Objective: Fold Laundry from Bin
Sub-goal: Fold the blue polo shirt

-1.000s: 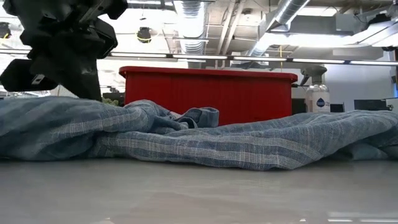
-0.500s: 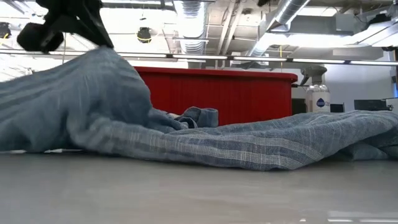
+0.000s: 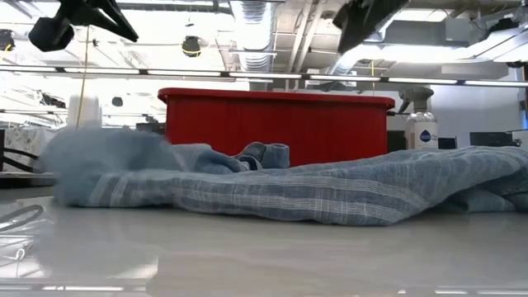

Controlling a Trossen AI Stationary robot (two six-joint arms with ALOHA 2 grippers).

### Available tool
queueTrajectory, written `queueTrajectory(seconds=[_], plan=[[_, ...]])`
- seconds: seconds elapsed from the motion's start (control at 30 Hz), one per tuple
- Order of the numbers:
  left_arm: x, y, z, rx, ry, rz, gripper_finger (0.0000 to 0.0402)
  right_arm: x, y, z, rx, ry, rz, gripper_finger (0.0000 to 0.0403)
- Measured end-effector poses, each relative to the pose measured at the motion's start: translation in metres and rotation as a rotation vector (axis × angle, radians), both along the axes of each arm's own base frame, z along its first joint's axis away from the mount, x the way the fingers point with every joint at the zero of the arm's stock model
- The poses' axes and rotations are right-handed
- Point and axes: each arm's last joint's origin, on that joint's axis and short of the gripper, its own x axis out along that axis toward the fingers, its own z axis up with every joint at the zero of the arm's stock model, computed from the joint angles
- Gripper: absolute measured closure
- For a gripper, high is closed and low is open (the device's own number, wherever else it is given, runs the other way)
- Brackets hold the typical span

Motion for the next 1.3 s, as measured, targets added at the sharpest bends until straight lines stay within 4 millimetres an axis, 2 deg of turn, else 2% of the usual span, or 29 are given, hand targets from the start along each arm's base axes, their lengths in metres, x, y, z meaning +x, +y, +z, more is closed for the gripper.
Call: queueTrajectory(seconds=[0.13,0.2,0.33,0.43,0.57,0.7,0.8,0.97,1.07,1.2,1.3], plan=[[-0.001,0.004,0.001,0.031,0.02,-0.01,0.0401,0.002,0.034,-0.035,-0.057,-0.026,-0.008,0.0083],[0.0,0.002,0.001,0.026,0.054,-0.092,0.0401,0.002,0.051,-0.046,-0.063,-0.006,-0.011,0.0083],[0.011,-0.014,-0.005,0.078,0.177,-0.377,0.0401,-0.001,0.081,-0.062,-0.057,0.028,-0.024,0.0083],[0.018,-0.025,-0.016,0.118,0.299,-0.497,0.0401,-0.006,0.097,-0.062,-0.013,0.011,-0.061,0.0083],[0.036,-0.042,-0.034,0.133,0.412,-0.609,0.0396,-0.014,0.111,-0.062,-0.001,-0.004,-0.107,0.0083],[0.066,-0.067,-0.043,0.265,0.35,-0.806,0.0364,-0.012,0.123,-0.067,-0.069,-0.051,-0.055,0.0083],[0.091,-0.084,-0.046,0.379,0.262,-0.956,0.033,-0.01,0.128,-0.079,-0.126,-0.024,0.01,0.0083],[0.123,-0.103,-0.056,0.495,0.33,-1.039,0.0273,-0.005,0.139,-0.104,-0.142,0.047,0.078,0.0083],[0.143,-0.116,-0.071,0.534,0.404,-1.102,0.0247,-0.005,0.151,-0.119,-0.151,0.066,0.111,0.0083],[0.163,-0.127,-0.102,0.589,0.571,-1.119,0.0236,-0.004,0.16,-0.142,-0.224,0.083,0.08,0.0083],[0.172,-0.13,-0.119,0.64,0.654,-1.077,0.0235,-0.001,0.158,-0.152,-0.248,0.089,0.007,0.0083]])
